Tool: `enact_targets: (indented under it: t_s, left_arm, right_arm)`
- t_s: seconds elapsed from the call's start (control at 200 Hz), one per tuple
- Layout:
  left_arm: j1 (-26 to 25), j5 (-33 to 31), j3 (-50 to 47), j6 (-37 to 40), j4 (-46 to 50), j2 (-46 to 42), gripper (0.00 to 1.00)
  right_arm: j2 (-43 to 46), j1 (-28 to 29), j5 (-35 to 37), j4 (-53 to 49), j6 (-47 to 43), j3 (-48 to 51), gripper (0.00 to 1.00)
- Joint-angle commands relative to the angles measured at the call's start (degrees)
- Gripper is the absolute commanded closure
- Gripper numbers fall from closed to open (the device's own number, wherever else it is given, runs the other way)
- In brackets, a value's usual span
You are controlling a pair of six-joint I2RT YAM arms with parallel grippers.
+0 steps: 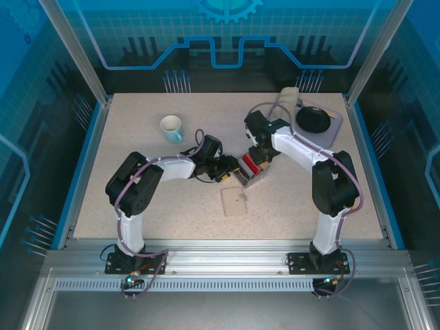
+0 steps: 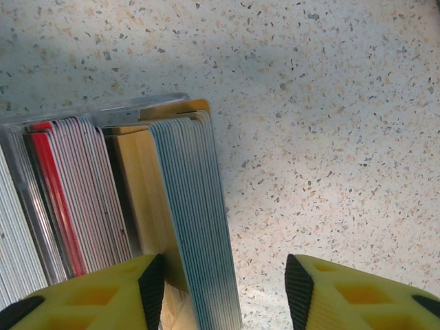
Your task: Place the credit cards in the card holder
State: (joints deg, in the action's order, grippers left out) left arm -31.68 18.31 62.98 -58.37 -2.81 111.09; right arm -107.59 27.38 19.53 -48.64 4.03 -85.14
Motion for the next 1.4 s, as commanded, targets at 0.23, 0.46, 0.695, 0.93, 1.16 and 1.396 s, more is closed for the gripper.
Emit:
enact_targets:
  t_s: [0.23, 0.46, 0.695, 0.93, 1.16, 1.396]
  left_arm:
    - [-0.4, -0.3, 0.7, 1.1, 5.5, 1.9, 0.45]
    - [-0.4, -0.2, 0.7, 1.1, 5.7, 1.8, 0.45]
    - [-0.4, -0.5, 0.7, 1.3, 6.0, 1.6, 0.45]
    - [-0.4, -0.6, 0.7, 1.5, 6.3, 1.4, 0.45]
    - [-0.4, -0.5, 0.7, 1.6, 6.5, 1.2, 0.45]
    - [-0.3, -0.7, 0.4, 1.7, 6.6, 0.7, 0.45]
  right_arm:
    - [0.5, 0.7, 2.1, -1.4, -0.5, -1.5, 0.64]
    - [0.7, 1.0, 2.2, -1.6, -0.5, -1.3, 0.72]
    - [1.2, 1.4, 2.3, -2.2, -0.4, -1.5, 0.79]
    - [2.5, 1.7, 2.9, -2.8, -0.1, -1.2, 0.82]
    - [3.4, 1.9, 2.7, -3.1, 0.0, -1.0, 0.86]
    - [3.8, 2.0, 1.5, -3.7, 0.2, -1.3, 0.9]
